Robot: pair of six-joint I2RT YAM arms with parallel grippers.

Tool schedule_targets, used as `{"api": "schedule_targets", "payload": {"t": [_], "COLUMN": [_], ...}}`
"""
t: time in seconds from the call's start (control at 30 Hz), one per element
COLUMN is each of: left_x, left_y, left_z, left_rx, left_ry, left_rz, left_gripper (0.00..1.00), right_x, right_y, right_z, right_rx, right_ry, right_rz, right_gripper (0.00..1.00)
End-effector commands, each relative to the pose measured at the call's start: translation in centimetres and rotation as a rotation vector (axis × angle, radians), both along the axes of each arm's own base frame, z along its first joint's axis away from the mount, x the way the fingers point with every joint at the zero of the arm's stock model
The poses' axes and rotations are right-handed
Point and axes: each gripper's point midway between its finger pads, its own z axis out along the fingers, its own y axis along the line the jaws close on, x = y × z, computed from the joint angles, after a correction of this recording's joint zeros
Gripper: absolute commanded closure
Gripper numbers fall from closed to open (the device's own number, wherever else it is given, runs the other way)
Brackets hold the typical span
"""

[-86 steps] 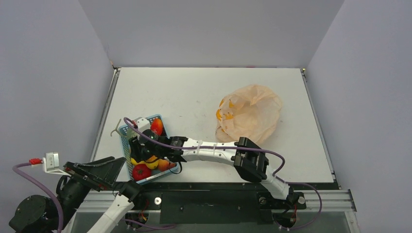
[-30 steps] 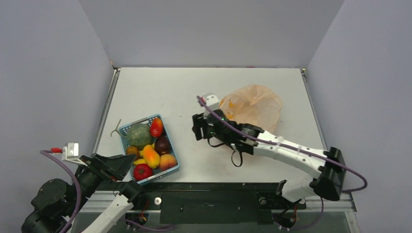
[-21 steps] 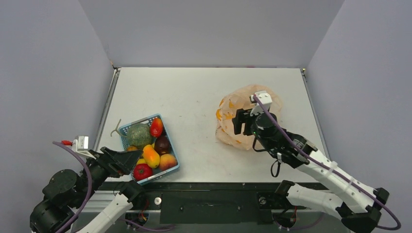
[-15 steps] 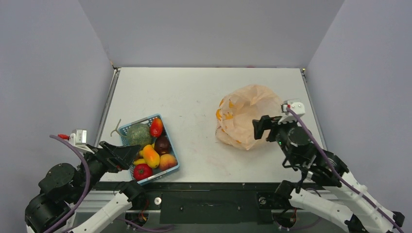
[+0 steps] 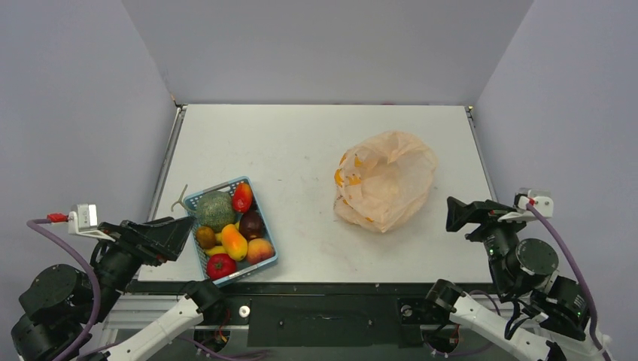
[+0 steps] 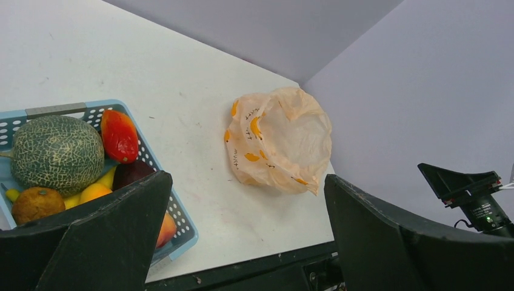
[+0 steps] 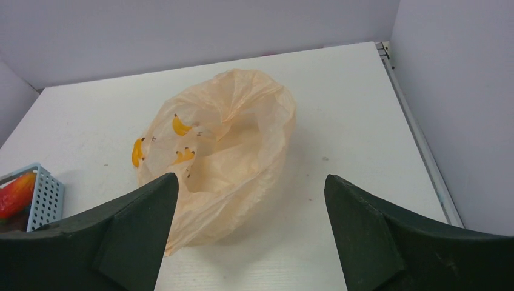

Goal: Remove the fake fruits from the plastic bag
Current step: Reset both arms

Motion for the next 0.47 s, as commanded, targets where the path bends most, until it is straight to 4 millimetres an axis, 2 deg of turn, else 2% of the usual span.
{"api": "schedule_targets", "payload": {"t": [0.0, 0.3, 0.4, 0.43], "left_x": [-0.3, -0.3, -0.2, -0.2], "left_y": [1.5, 1.6, 1.4, 1.3], "left_z": [1.5, 1.3, 1.1, 1.0], "left_rx": [-0.044, -0.057, -0.052, -0.05], "left_ry": [-0.058, -0.047, -0.04, -0.037], "left_rz": [0.036, 0.032, 0.03, 0.028], "left_gripper": [0.03, 0.03, 0.03, 0.03], "right_x": [-1.1, -1.7, -1.2, -1.1], "right_y": [-2.5, -3.1, -3.3, -3.9], "right_z": [1.1, 1.6, 0.7, 0.6], "right_rx": [0.041, 0.074, 0.013, 0.017], "right_ry": [-0.041, -0.061, -0.046, -0.041], "right_rz": [-0.065, -0.059, -0.091, -0.133], "right_gripper": [0.14, 0.13, 0.13, 0.13]}}
